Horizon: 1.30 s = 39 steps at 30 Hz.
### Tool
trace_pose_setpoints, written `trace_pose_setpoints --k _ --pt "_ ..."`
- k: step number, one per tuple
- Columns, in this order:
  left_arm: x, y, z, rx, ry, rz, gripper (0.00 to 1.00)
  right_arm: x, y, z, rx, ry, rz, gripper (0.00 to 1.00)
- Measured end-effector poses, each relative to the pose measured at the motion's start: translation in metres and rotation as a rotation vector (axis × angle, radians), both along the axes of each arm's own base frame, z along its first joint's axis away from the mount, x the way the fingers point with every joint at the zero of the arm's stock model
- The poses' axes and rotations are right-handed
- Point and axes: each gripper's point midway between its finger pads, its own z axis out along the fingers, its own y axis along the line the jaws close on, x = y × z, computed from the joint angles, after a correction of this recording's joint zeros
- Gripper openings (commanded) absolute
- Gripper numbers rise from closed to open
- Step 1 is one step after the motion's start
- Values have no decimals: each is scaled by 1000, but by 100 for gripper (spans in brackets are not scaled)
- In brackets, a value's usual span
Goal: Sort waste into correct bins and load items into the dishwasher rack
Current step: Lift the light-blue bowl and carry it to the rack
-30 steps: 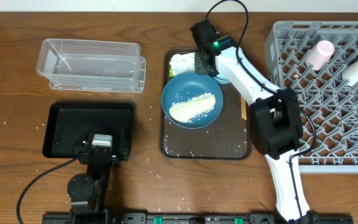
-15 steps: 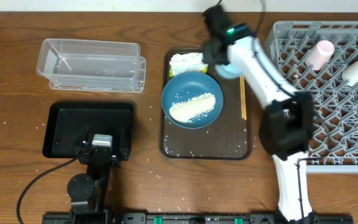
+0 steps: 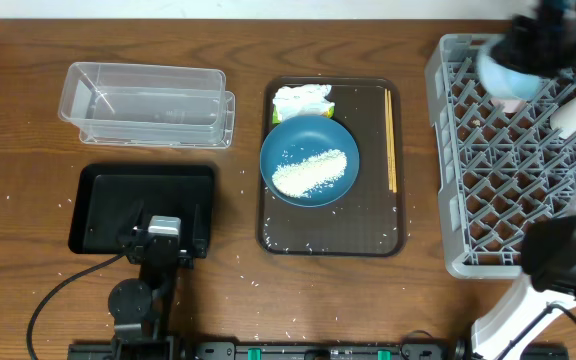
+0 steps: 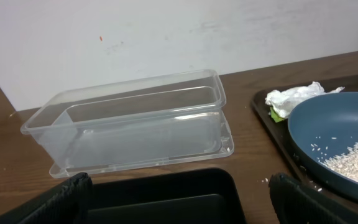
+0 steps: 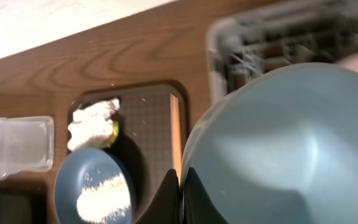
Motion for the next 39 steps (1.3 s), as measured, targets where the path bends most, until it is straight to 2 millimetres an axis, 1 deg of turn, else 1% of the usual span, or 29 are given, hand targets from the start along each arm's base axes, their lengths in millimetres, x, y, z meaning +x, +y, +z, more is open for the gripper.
trace_pose_setpoints --k 5,8,11,15,16,24,27,29,34,37,39 --pt "0 0 0 0 0 0 93 -24 -57 -13 173 -4 -20 1" --pt "0 0 0 0 0 0 93 -37 -82 -20 261 -22 -43 1" --pt "0 0 0 0 0 0 93 -52 -98 -31 345 -29 -63 1" --pt "0 0 0 0 0 0 93 -68 -114 -44 462 -69 -77 1" --pt "0 0 0 0 0 0 93 -71 -116 -46 487 -79 -80 1" --pt "0 0 0 0 0 0 93 -93 -151 -64 634 -218 -149 1" --pt "0 0 0 0 0 0 93 -95 -159 -63 671 -302 -146 1" --pt "0 0 0 0 0 0 93 -94 -159 -59 700 -361 -124 1" --pt "0 0 0 0 0 0 93 -89 -147 -57 749 -427 -67 1" --pt "0 0 0 0 0 0 93 -82 -135 -58 762 -422 -34 1" --pt "0 0 0 0 0 0 93 -78 -131 -61 757 -403 -29 1"
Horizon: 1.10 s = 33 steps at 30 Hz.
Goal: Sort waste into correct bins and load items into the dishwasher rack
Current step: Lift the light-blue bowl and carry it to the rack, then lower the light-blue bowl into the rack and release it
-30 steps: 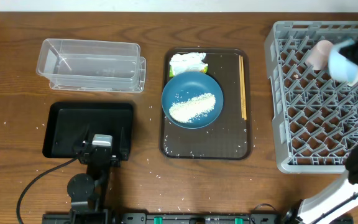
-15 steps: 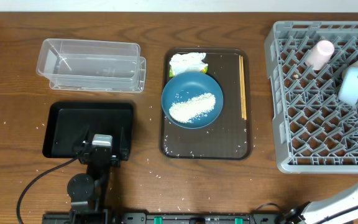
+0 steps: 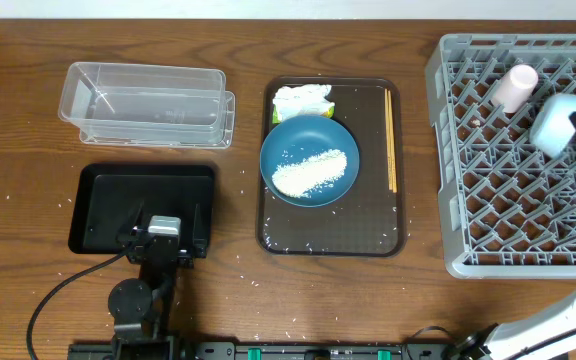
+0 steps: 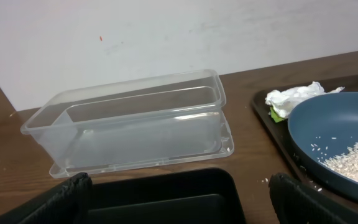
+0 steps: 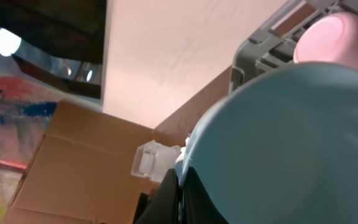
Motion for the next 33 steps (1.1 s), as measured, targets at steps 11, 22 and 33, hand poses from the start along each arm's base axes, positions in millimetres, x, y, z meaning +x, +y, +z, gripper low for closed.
trace_pose_setpoints --k 11,22,33 --pt "0 0 0 0 0 0 93 -11 -25 -22 27 185 -101 8" --pt "0 0 0 0 0 0 93 -25 -37 -32 67 284 -153 21" --pt "0 0 0 0 0 0 93 -64 -69 -27 -113 491 -348 49"
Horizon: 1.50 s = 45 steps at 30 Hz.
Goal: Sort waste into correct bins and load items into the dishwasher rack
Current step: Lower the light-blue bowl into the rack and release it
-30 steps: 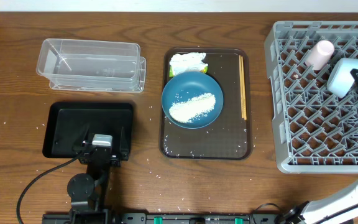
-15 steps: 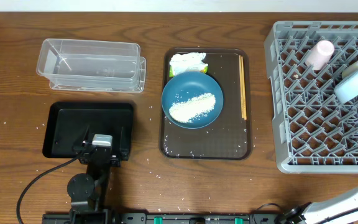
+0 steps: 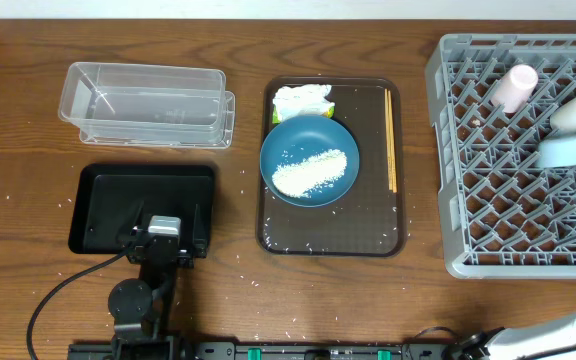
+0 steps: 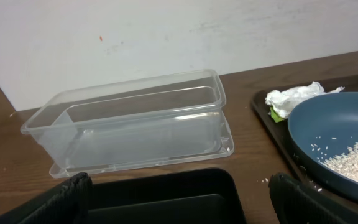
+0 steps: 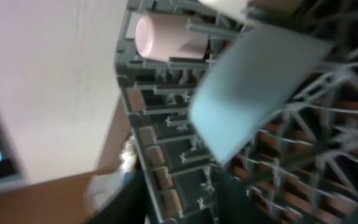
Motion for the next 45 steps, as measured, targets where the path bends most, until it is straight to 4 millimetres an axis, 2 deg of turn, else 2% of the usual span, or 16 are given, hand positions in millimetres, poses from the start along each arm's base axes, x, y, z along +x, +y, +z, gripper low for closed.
trace_pose_setpoints --k 2,4,6,10,12,15,19,24,26,29,33,36,41,45 --pt "0 0 0 0 0 0 93 -6 -1 17 -53 13 -32 64" --pt "0 0 0 0 0 0 93 -10 0 31 -97 16 -54 66" --pt "0 0 0 0 0 0 93 -14 4 48 -143 6 -70 66" --pt "0 0 0 0 0 0 93 -16 8 66 -201 -9 -82 63" --pt "0 0 0 0 0 0 93 -11 10 69 -234 -13 -75 51" --pt "0 0 0 0 0 0 93 -1 9 62 -295 35 -87 24" --pt "0 0 0 0 0 0 93 18 3 54 -427 100 -118 2" --pt "0 0 0 0 0 0 93 56 3 40 -556 121 -115 1" --pt "0 0 0 0 0 0 93 73 3 25 -601 145 -105 1" --pt "0 0 0 0 0 0 93 81 2 -7 -625 235 -102 1" --pt "0 0 0 0 0 0 93 70 -2 -51 -618 404 -116 1" --pt "0 0 0 0 0 0 93 54 -3 -66 -601 497 -124 1" --pt "0 0 0 0 0 0 93 30 -1 -68 -585 599 -149 1" --pt "0 0 0 0 0 0 93 9 3 -50 -588 648 -192 1"
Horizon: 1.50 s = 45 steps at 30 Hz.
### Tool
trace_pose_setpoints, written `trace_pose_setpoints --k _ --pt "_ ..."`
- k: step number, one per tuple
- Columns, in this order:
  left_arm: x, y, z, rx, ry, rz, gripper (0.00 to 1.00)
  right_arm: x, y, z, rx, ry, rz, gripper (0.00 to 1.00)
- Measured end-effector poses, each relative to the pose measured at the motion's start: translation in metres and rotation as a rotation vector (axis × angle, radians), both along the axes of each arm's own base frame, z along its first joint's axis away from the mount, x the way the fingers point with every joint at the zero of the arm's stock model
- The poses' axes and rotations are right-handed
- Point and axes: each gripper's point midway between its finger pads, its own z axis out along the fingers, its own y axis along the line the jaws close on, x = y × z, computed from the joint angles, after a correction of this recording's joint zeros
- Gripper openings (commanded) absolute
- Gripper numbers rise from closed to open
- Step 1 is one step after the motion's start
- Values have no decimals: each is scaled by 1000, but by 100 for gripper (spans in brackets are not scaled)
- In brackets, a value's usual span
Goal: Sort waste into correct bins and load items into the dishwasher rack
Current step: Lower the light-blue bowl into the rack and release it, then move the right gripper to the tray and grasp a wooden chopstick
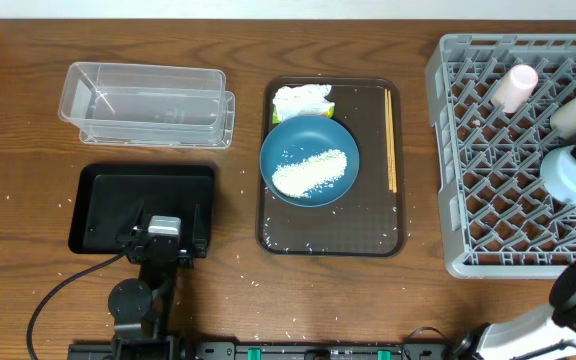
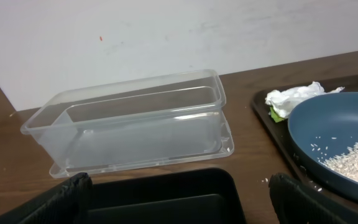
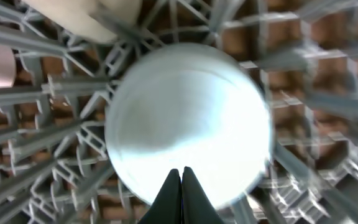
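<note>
A pale blue bowl (image 3: 188, 121) sits low among the prongs of the grey dishwasher rack (image 1: 488, 215), beside a cream cup and a pink cup (image 1: 517, 86). My right gripper (image 3: 181, 183) is shut on the bowl's rim; in the overhead view the bowl (image 1: 568, 175) shows at the rack's right side. A dark blue plate of rice (image 1: 309, 162), a crumpled napkin (image 1: 301, 98) and chopsticks (image 1: 390, 138) lie on the brown tray (image 1: 330, 243). My left gripper (image 2: 182, 205) hangs open over the black bin (image 1: 108, 190), holding nothing.
A clear plastic bin (image 1: 148, 103) stands at the back left, behind the black bin. Loose rice grains dot the table near the tray. The rack fills the right edge of the table.
The bowl stood tilted on edge over the rack's right side; now it shows round and lower among the prongs, a little nearer the front. My right gripper is still shut on it. The left arm is unchanged.
My right gripper held the bowl high above the rack's far side. Then it was at the right side by the two cups, then tilted on edge over the prongs. Now it sits low in the rack. My left gripper stayed open over the black bin.
</note>
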Motion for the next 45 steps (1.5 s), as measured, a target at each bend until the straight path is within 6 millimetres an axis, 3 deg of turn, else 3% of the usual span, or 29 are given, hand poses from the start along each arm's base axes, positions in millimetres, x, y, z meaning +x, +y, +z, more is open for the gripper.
trace_pose_setpoints --k 5,9,11,12,14,15,17,19,24,30,35,38,43,45 --pt "0 0 0 0 0 0 93 -7 9 53 -41 -113 -16 1" --pt "0 0 0 0 0 0 93 8 41 106 16 -339 87 5" --pt "0 0 0 0 0 0 93 22 61 131 45 -458 196 24" --pt "0 0 0 0 0 0 93 29 72 141 57 -505 253 49" --pt "0 0 0 0 0 0 93 41 107 157 88 -573 392 73" --pt "0 0 0 0 0 0 93 46 126 160 103 -587 458 82" --pt "0 0 0 0 0 0 93 54 159 160 118 -582 555 86" --pt "0 0 0 0 0 0 93 62 195 153 107 -544 648 79" --pt "0 0 0 0 0 0 93 82 257 112 21 -396 776 79" --pt "0 0 0 0 0 0 93 106 316 15 8 -149 891 83" --pt "0 0 0 0 0 0 93 117 336 -40 18 -5 930 70" --pt "0 0 0 0 0 0 93 125 345 -51 14 12 942 65" --pt "0 0 0 0 0 0 93 130 354 -64 3 28 958 42" --pt "0 0 0 0 0 0 93 132 355 -72 4 35 956 39"
